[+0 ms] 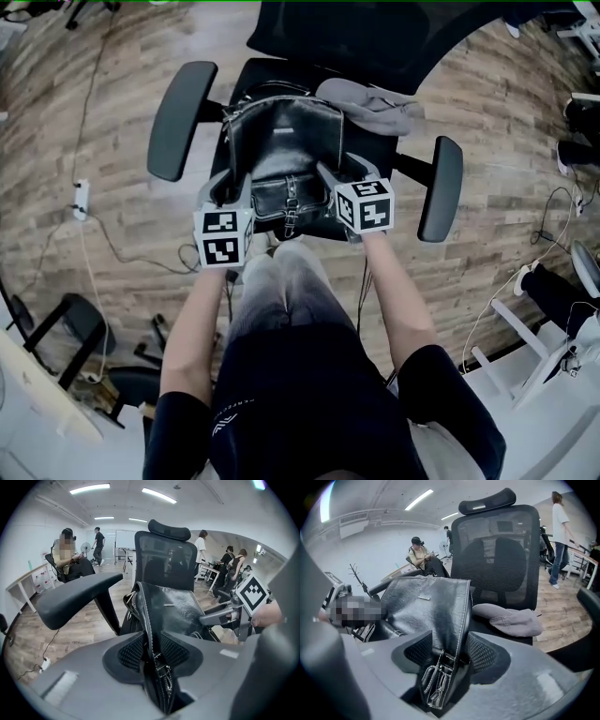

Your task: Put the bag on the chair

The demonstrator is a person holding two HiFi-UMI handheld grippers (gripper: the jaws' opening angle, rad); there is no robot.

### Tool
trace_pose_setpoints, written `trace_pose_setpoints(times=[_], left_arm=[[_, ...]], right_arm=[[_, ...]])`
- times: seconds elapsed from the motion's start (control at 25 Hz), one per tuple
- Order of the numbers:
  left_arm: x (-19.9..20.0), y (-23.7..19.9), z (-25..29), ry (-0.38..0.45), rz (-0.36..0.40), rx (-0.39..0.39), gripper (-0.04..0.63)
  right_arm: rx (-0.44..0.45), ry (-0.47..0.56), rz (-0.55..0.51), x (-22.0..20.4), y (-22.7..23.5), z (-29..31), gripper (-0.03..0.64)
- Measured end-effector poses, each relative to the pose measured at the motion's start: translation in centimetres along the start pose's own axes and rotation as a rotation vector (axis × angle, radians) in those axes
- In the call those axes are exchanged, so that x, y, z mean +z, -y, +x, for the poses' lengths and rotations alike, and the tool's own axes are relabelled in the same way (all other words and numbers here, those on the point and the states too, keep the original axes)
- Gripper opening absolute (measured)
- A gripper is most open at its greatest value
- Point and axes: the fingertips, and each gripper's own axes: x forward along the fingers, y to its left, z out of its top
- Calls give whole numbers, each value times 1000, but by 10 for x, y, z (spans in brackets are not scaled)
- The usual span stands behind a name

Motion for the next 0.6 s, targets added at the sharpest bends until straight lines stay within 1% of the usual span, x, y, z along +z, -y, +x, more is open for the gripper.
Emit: trace_pose_setpoints(times=[0.16, 0.2, 0.48, 0.6], left_arm=[[2, -2, -6, 18, 9, -12, 138], [3, -3, -7, 22, 14, -14, 153], [4, -6, -20, 27, 17, -35, 138], [2, -3, -27, 30, 23, -46, 127]], right_arm=[[-31, 2, 6, -6, -2, -9, 238], [-35, 4, 10, -6, -4, -11, 238], [-57, 49, 33, -1, -14, -28, 233], [-69, 71, 46, 1, -18, -38, 221]])
